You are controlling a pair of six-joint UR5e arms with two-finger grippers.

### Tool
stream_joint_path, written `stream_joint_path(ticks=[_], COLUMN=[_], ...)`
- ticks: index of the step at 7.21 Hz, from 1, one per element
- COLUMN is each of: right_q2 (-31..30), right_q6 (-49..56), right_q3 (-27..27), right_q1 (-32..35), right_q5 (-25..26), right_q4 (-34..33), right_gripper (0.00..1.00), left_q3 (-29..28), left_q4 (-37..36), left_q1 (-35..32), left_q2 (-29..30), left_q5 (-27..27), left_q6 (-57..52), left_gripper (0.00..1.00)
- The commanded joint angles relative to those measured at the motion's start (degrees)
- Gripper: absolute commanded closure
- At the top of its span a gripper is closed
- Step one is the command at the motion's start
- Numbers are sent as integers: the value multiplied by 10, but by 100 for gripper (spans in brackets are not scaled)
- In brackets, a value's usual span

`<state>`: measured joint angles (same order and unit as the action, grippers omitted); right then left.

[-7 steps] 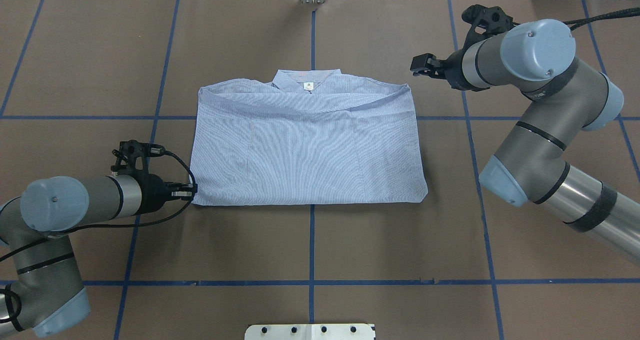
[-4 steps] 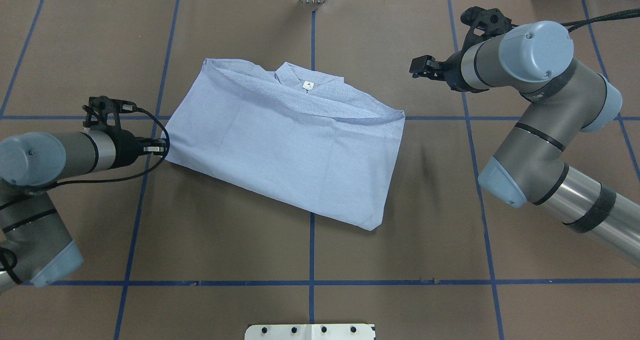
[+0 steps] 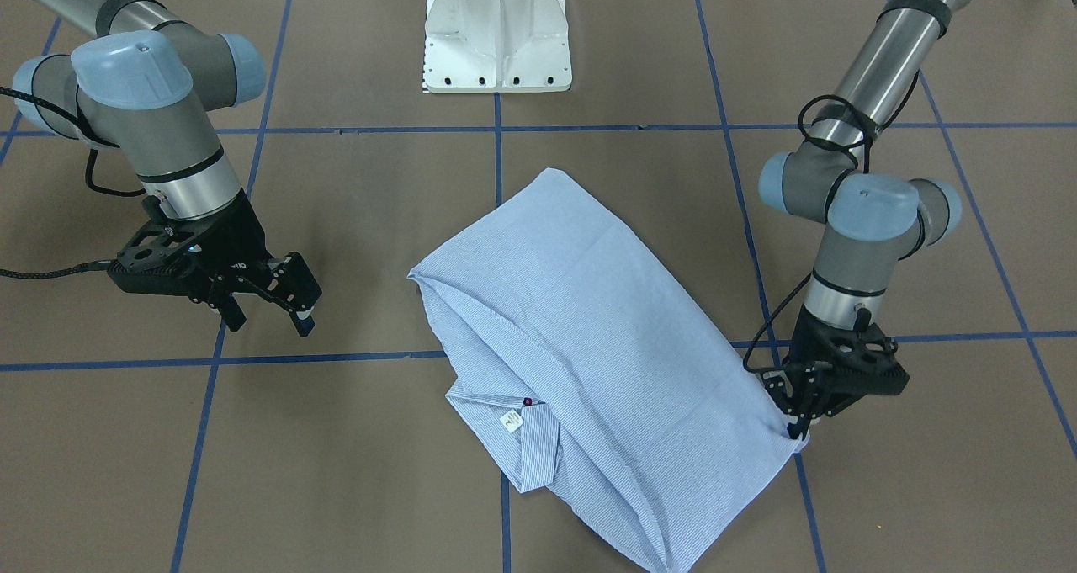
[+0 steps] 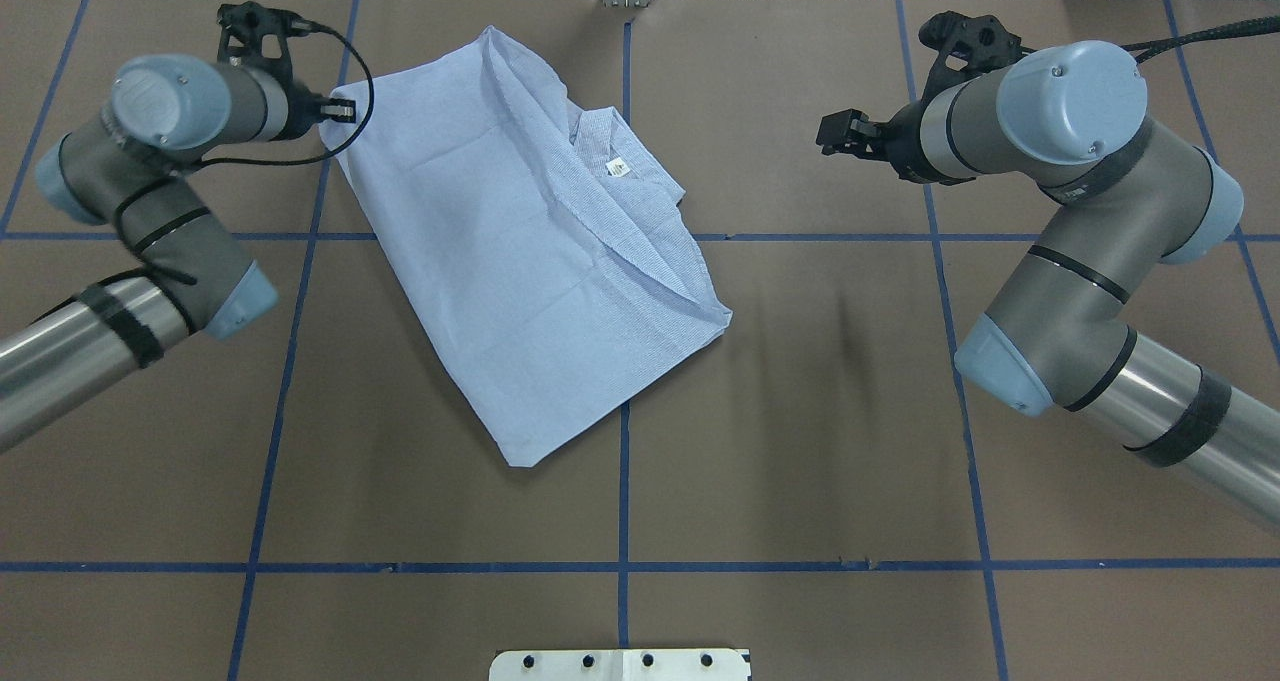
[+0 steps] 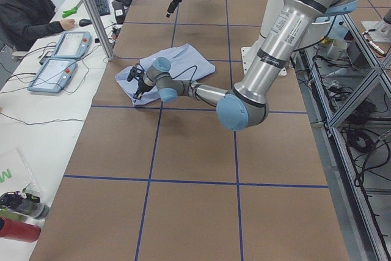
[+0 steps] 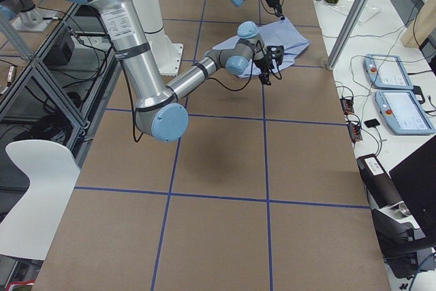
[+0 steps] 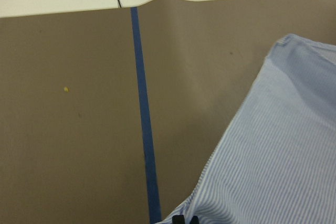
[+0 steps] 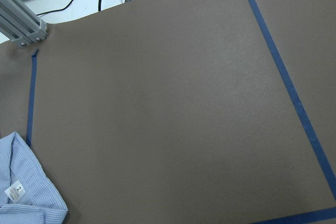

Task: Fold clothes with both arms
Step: 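Grasp the shirt edge with the left gripper and drag it toward the collar end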

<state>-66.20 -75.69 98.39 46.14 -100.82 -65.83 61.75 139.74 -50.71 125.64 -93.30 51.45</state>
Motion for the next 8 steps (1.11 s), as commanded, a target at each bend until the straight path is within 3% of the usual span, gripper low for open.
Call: stream_joint_path(ticks=[1, 2, 3, 4, 6, 7, 8], right_q2=[2, 3, 4, 6, 39, 72, 91], right_q6=[-3, -6, -9, -10, -74, -115, -161], right_q3=[1, 4, 5, 3, 4, 7, 7], right_q1=[-1, -3, -8, -18, -44, -74, -118], right_q5=[1, 1, 2, 12, 19, 29, 74], right_q4=[0, 0, 0, -1, -31, -97, -134], right_gripper=[0, 0, 0, 0, 0, 0, 1], left_q3=[-171, -180, -175, -114, 26, 82, 104], left_q4=[4, 5, 9, 8, 1, 0, 0], left_q1=[-7, -7, -11, -20, -52, -53, -53], left_q2=[135, 149, 147, 121, 23, -18, -31], left_q5=[22, 22, 19, 8, -131, -138, -138], left_q6=[-3, -6, -14, -70, -80, -79, -79], left_gripper=[100, 100, 63, 1, 0, 0, 0])
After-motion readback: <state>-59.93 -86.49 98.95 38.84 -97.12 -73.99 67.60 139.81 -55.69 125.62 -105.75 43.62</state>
